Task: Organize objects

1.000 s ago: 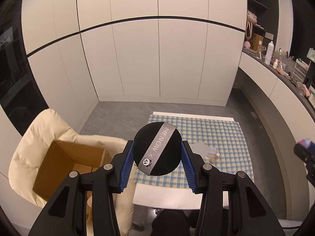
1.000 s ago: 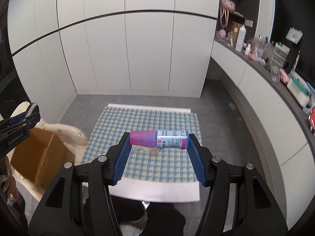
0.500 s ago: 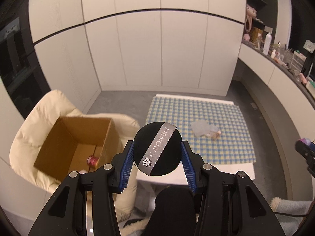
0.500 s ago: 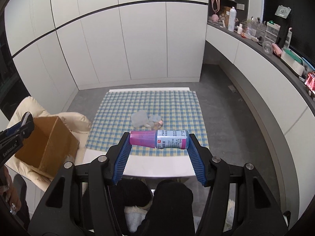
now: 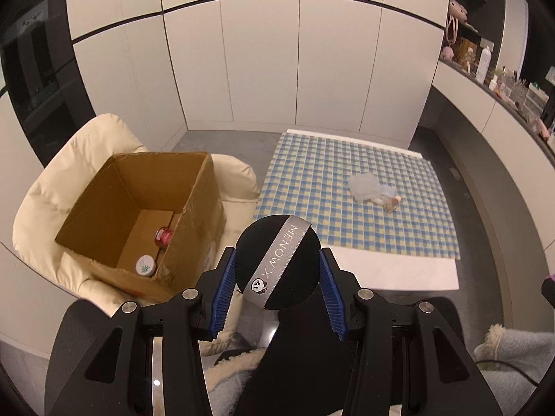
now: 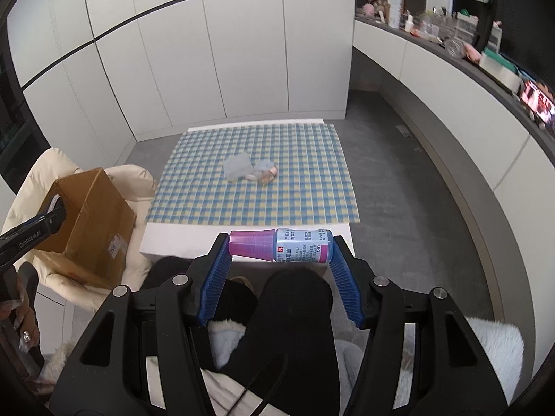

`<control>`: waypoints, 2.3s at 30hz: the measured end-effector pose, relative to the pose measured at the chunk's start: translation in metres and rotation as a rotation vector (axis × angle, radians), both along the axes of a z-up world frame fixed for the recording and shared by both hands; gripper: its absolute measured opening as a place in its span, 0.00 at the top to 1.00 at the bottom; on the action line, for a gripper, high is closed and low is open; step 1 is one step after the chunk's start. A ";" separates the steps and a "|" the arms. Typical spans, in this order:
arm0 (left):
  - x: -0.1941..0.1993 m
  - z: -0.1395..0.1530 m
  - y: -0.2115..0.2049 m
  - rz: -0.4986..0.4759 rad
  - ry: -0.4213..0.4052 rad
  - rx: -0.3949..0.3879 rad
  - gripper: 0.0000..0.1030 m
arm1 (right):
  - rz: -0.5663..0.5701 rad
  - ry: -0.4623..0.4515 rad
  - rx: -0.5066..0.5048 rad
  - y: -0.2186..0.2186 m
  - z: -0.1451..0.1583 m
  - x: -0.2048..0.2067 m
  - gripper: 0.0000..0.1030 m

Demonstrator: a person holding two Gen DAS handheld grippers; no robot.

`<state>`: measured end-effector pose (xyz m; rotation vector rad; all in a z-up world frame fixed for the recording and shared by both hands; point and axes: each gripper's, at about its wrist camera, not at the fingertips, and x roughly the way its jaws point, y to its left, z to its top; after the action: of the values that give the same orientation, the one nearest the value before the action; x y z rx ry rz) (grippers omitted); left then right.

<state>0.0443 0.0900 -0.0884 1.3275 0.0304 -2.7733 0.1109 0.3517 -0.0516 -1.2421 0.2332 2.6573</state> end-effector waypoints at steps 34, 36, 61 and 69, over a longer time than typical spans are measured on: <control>0.021 -0.032 0.001 0.018 -0.069 0.008 0.54 | 0.050 -0.095 -0.001 0.005 -0.035 0.026 0.42; 0.020 -0.034 -0.002 0.022 -0.075 0.009 0.54 | 0.052 -0.099 -0.003 0.003 -0.035 0.023 0.42; 0.055 -0.043 -0.089 0.276 -0.096 0.036 0.54 | 0.345 -0.093 0.053 -0.086 -0.040 -0.029 0.42; 0.075 -0.045 -0.117 0.359 -0.095 0.034 0.54 | 0.480 -0.078 0.053 -0.136 -0.038 -0.042 0.42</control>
<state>0.1196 -0.0268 -0.1334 1.3096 0.2826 -2.4190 0.0692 0.2157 -0.0897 -1.5422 -0.1702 2.9664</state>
